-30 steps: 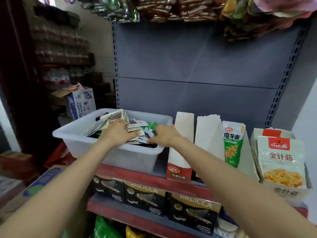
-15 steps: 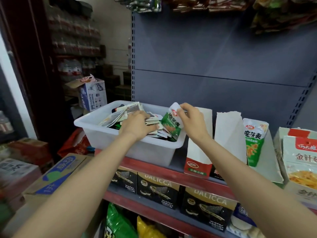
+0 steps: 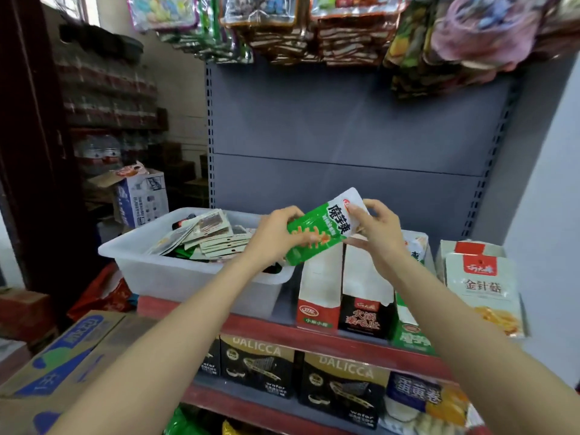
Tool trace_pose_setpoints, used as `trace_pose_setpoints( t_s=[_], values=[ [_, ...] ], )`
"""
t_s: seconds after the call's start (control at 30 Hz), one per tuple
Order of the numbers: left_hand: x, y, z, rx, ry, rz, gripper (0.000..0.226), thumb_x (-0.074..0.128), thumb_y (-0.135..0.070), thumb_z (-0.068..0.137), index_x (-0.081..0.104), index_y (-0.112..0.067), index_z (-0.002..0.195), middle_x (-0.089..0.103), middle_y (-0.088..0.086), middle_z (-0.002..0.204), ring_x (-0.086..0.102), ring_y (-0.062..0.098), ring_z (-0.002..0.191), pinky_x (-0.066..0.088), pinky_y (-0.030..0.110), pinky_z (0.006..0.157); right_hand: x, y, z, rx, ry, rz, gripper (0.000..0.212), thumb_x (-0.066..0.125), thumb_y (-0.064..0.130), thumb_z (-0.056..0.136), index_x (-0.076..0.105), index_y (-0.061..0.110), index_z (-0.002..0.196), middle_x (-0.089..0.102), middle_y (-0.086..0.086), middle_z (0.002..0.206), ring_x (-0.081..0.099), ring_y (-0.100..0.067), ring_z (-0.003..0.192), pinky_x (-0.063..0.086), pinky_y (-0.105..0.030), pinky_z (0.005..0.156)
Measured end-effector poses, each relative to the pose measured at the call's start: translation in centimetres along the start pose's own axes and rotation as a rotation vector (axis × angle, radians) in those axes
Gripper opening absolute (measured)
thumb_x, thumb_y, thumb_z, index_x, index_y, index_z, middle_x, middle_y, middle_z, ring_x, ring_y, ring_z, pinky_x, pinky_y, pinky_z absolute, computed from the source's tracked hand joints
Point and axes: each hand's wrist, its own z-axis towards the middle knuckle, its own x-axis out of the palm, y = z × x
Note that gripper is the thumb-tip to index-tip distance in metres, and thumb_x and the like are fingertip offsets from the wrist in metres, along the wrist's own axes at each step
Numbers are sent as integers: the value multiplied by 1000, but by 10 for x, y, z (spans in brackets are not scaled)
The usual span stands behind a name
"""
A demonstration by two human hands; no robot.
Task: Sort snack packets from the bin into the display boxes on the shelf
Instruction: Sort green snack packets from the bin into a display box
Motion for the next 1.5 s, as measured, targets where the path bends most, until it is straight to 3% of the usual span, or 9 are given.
trace_pose_setpoints(
  t_s=[0.23, 0.37, 0.47, 0.53, 0.67, 0.83, 0.97, 1.17, 1.5],
  values=[
    [78, -42, 18, -44, 168, -195, 23, 78, -30, 75, 65, -18, 90, 62, -6, 83, 59, 13, 81, 48, 33, 74, -76, 20, 7, -123, -92, -165, 22, 65, 5, 86, 61, 11, 107, 64, -5, 85, 64, -6, 63, 52, -24, 48],
    [111, -54, 29, -125, 94, -309, 31, 79, -19, 74, 63, -12, 100, 63, -1, 93, 60, 12, 89, 52, 34, 81, -120, 23, 21, -209, -200, -363, 17, 67, 15, 85, 62, 19, 101, 66, 0, 85, 63, -19, 78, 56, -46, 73],
    [126, -54, 38, -207, 12, -349, 26, 71, -7, 80, 62, -9, 105, 64, 4, 96, 61, 19, 89, 55, 35, 78, -140, 25, 31, -268, -238, -508, 18, 66, 21, 86, 61, 19, 103, 67, -1, 96, 63, -18, 84, 53, -36, 76],
    [136, -56, 43, -274, 85, -318, 31, 67, -7, 83, 59, -8, 114, 64, 9, 103, 61, 23, 90, 54, 34, 73, -145, 24, 36, -305, -216, -603, 20, 65, 21, 87, 61, 16, 106, 67, -1, 98, 61, -13, 81, 47, -23, 70],
    [151, -59, 47, -398, 253, -299, 50, 70, -18, 84, 50, -10, 129, 61, 14, 115, 62, 27, 98, 54, 32, 72, -144, 23, 46, -337, -155, -733, 19, 62, 20, 89, 58, 14, 107, 60, 5, 96, 56, -13, 85, 39, -24, 70],
    [155, -55, 49, -433, 344, -347, 51, 71, -11, 83, 51, -13, 130, 66, 14, 107, 64, 19, 72, 58, 34, 67, -151, 35, 57, -359, -89, -862, 20, 64, 19, 87, 59, 15, 106, 61, 4, 97, 55, -15, 84, 37, -25, 69],
    [158, -53, 50, -437, 346, -348, 52, 68, -5, 83, 52, -12, 131, 66, 14, 104, 64, 18, 68, 59, 32, 63, -144, 21, 56, -230, 109, -1016, 14, 64, 17, 86, 62, 16, 100, 64, -1, 98, 58, -20, 88, 47, -31, 78],
    [157, -53, 47, -440, 340, -354, 49, 69, -6, 83, 53, -13, 130, 66, 14, 106, 65, 17, 73, 60, 32, 61, -138, 0, 59, -118, 222, -1225, 16, 67, 12, 79, 63, 27, 75, 62, 6, 74, 61, -22, 83, 51, -33, 74],
    [147, -60, 40, -356, 259, -269, 36, 68, -17, 85, 59, -16, 119, 68, 7, 100, 69, 18, 71, 56, 26, 58, -135, -14, 66, -123, 149, -1342, 16, 59, 12, 87, 66, 20, 99, 65, -5, 105, 60, -27, 96, 48, -34, 75]
  ],
)
